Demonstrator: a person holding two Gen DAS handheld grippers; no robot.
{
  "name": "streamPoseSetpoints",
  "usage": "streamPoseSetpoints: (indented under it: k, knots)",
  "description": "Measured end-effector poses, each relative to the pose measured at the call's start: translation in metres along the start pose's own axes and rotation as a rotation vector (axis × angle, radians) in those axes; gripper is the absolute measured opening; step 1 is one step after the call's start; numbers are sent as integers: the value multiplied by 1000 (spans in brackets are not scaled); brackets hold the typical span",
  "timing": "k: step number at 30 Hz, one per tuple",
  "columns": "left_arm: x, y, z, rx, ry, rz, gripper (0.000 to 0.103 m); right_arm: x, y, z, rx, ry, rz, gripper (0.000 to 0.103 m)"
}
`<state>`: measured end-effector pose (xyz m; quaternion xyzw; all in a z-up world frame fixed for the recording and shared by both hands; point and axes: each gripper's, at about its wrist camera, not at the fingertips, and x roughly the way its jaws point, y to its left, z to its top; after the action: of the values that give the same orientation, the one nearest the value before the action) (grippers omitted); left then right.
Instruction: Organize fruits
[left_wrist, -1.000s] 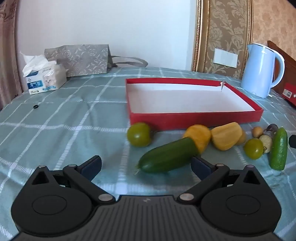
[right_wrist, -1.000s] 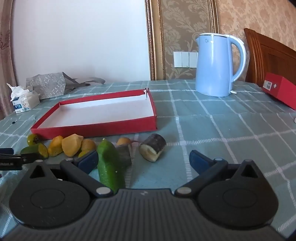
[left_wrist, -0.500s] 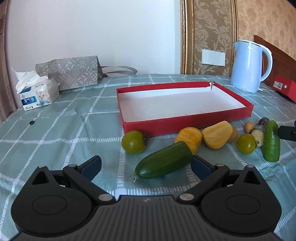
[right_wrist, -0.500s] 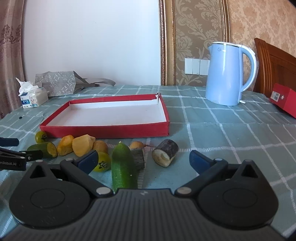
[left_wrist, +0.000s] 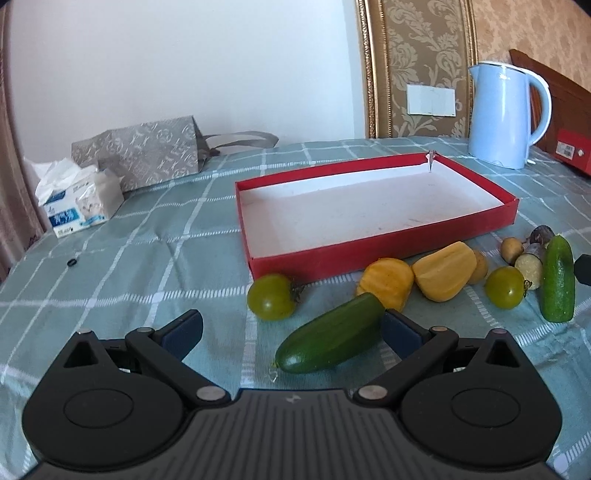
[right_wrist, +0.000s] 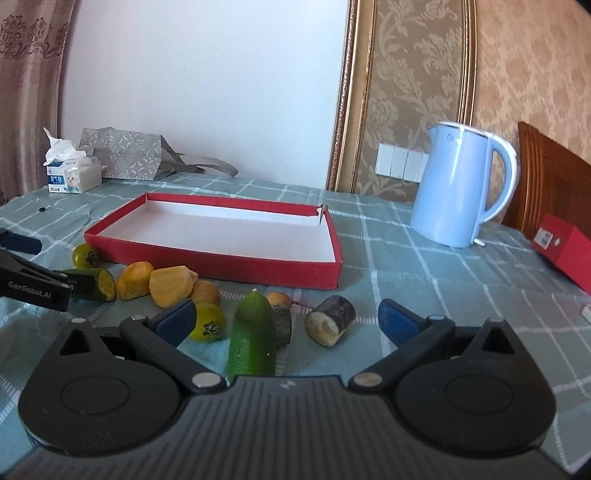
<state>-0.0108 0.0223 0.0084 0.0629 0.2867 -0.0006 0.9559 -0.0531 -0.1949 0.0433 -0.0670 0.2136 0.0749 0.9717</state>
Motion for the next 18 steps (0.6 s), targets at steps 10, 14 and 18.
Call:
streamPoseSetpoints:
  k: [10,14,18]
  knots:
    - [3,2,3,12,-5,-25,103,-1,3,1,-11,-11,4,103]
    - [4,2,3,12,-10,-28,103,1,1,0,4,-10,3,103]
    - [4,3,3,5,-8,-32,103,3,-4,-2,28,2,10,103]
